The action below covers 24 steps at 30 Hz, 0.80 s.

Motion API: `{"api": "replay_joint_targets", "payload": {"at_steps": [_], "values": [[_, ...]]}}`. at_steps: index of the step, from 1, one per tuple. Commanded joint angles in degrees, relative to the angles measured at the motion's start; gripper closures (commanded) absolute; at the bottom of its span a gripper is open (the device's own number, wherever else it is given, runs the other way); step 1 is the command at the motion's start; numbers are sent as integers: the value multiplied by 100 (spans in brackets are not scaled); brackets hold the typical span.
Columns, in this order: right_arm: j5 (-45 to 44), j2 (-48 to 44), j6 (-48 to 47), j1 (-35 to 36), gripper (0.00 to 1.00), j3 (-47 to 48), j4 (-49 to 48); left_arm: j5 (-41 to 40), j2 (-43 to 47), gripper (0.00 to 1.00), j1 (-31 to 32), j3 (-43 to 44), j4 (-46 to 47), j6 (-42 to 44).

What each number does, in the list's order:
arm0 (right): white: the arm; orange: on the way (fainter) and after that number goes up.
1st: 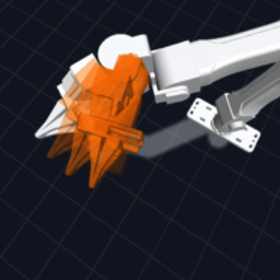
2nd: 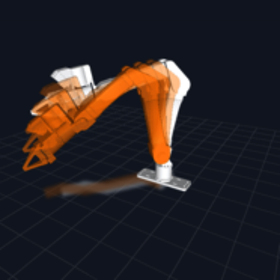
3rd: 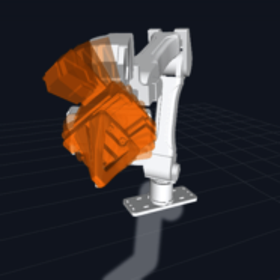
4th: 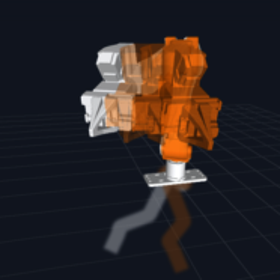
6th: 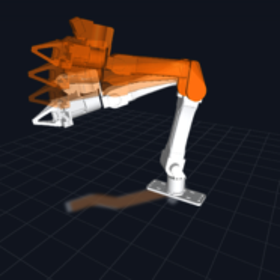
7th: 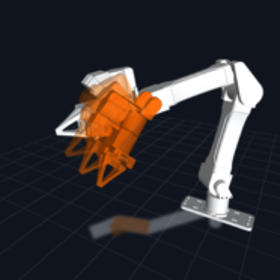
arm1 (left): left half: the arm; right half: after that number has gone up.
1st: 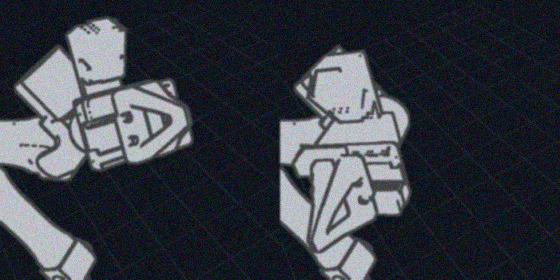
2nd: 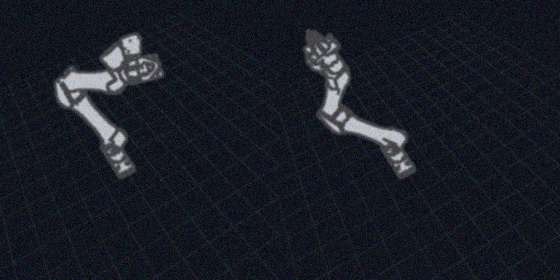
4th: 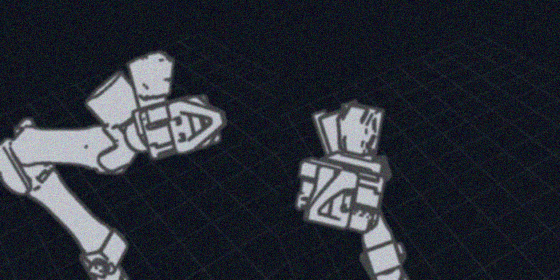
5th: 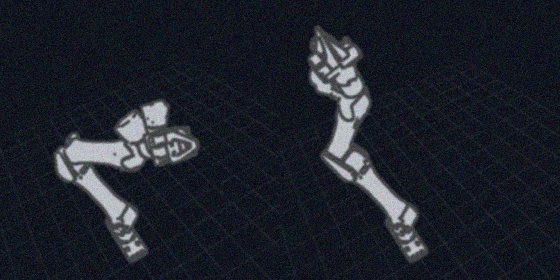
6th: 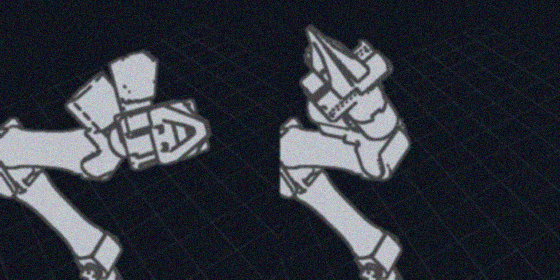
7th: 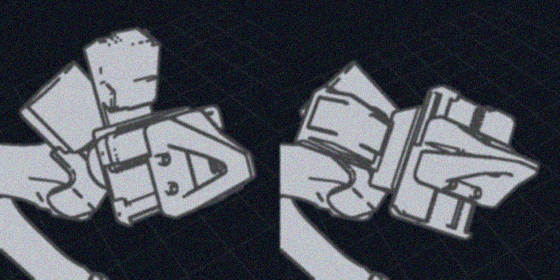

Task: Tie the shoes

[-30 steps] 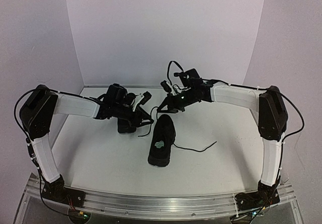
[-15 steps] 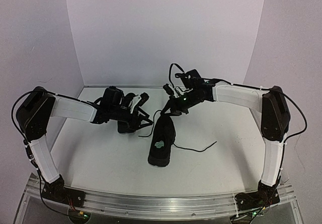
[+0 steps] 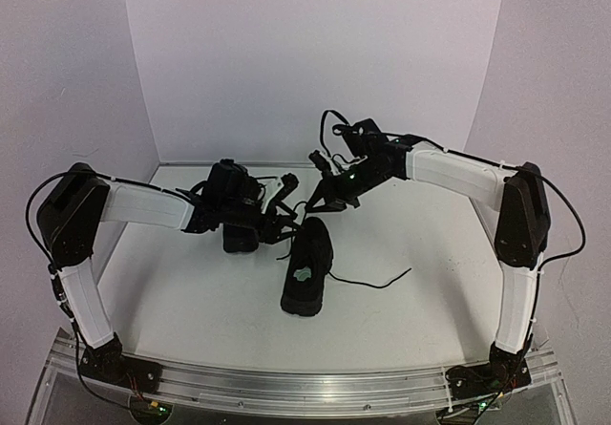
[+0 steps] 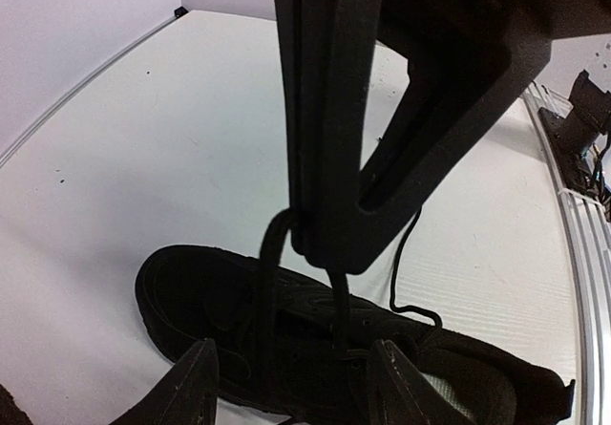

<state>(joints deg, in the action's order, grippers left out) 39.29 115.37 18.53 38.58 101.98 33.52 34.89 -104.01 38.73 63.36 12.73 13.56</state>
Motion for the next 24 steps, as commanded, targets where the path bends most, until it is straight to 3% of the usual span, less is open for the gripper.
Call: {"api": "replay_joint_targets", "payload": {"at_steps": [1,11,17,18,22,24], "values": [[48,89,71,-52,100,184,233,-306,-219,48,167,297,162,-11],[-24,91,127,-87,100,129,243,-297,-454,76,334,426,174,-119],[-57,-14,188,-186,100,-32,223,-339,-487,100,332,401,212,-231],[-69,-53,216,-223,96,-84,225,-328,-499,100,335,396,212,-250],[-188,-503,401,-454,63,-649,217,-272,-511,100,337,342,245,-283],[-382,-837,560,-592,55,-1146,219,-229,-506,100,336,312,256,-287]]}}
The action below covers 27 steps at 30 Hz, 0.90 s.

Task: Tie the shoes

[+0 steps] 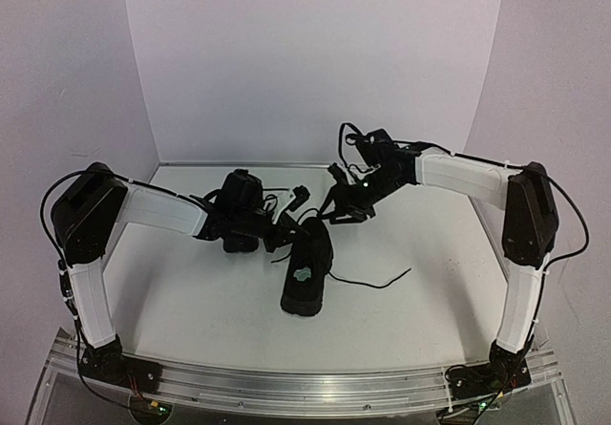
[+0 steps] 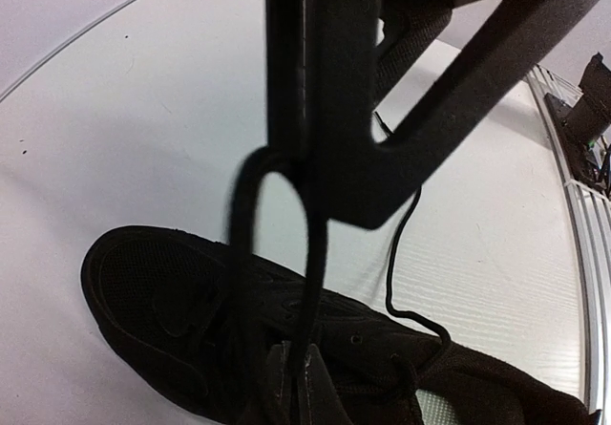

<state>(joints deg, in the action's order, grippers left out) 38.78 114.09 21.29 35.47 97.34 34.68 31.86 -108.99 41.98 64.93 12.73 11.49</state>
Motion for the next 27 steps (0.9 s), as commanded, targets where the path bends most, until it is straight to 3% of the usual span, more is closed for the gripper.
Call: {"api": "replay_joint_targets", "payload": {"at_steps": [1,6,11,20,27], "values": [[-458,-889,411,-347,53,-993,106,87,-1,100,12,148,256,-70],[-1152,-1630,1015,-614,48,-2539,134,150,9,100,12,156,240,-29],[-1888,-1863,1500,-673,43,-3283,259,178,9,100,11,194,193,51],[-2650,-1210,1815,-665,45,-3417,364,173,44,100,11,149,164,81],[-2693,-592,1601,-667,48,-3125,296,174,27,100,19,143,140,70]]}}
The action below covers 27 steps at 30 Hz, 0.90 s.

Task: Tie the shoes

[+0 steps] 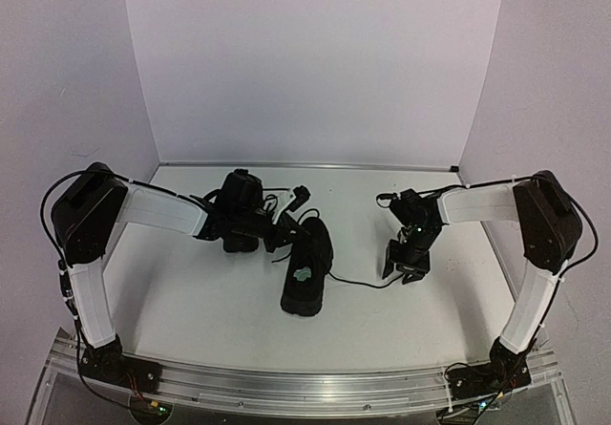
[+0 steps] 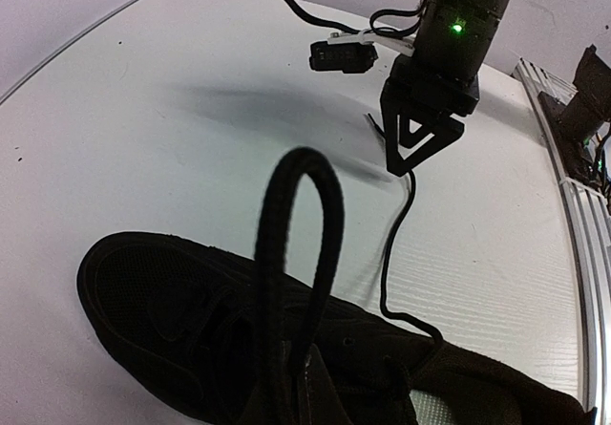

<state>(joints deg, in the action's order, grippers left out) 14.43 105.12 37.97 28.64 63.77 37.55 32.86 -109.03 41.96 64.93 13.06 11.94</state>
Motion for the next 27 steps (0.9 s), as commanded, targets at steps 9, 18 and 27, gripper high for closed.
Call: {"api": "replay_joint_targets", "payload": {"at_steps": [9,18,27], "values": [[-278,728,-281,11,98,400,-35,31,40,100,79,147,24,104],[-245,435,-465,-92,100,1376,124,132,72,100,301,202,-112,-4],[286,298,-864,-139,100,2952,306,186,304,100,404,125,205,-427]]}}
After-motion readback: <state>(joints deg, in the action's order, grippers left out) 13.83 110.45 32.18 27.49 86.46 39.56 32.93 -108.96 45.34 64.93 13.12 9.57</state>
